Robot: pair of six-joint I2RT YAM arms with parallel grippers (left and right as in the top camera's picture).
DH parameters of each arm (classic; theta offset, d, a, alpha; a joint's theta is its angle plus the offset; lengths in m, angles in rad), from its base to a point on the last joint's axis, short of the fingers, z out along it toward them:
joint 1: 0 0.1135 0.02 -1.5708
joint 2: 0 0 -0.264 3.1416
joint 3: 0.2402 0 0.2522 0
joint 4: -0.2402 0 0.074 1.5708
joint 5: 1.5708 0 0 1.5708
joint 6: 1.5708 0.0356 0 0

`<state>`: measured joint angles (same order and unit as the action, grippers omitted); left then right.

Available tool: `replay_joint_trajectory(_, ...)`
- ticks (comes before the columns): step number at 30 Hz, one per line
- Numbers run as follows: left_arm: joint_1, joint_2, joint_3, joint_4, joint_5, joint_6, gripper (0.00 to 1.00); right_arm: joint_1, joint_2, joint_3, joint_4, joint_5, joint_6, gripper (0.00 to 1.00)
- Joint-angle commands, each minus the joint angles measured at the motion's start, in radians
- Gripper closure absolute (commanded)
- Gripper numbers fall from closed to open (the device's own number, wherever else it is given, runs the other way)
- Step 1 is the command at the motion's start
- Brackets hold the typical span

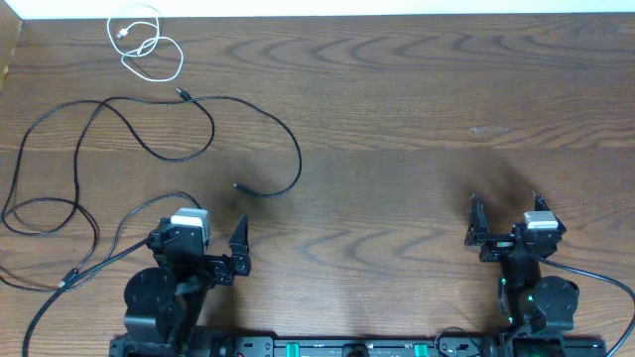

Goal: Untangle cables

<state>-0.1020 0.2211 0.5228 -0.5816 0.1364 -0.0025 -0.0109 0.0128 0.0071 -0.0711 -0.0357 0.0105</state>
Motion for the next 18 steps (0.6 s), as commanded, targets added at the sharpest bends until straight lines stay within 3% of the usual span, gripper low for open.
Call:
replay_joint_trajectory(1,0.006,-0.016,-0.038,0.033,0.014,0.029,0.02,0.001,-0.002,-0.001,-0.007,0.006,-0.012,0.01)
replay_joint_trajectory(11,0.034,-0.079,-0.246,0.336,0.014,-0.002,0.02,0.001,-0.002,0.000,-0.006,0.006,-0.012,0.01)
replay_joint_trajectory(18,0.085,-0.169,-0.346,0.437,0.014,-0.048,0.02,0.001,-0.002,-0.001,-0.006,0.006,-0.012,0.01)
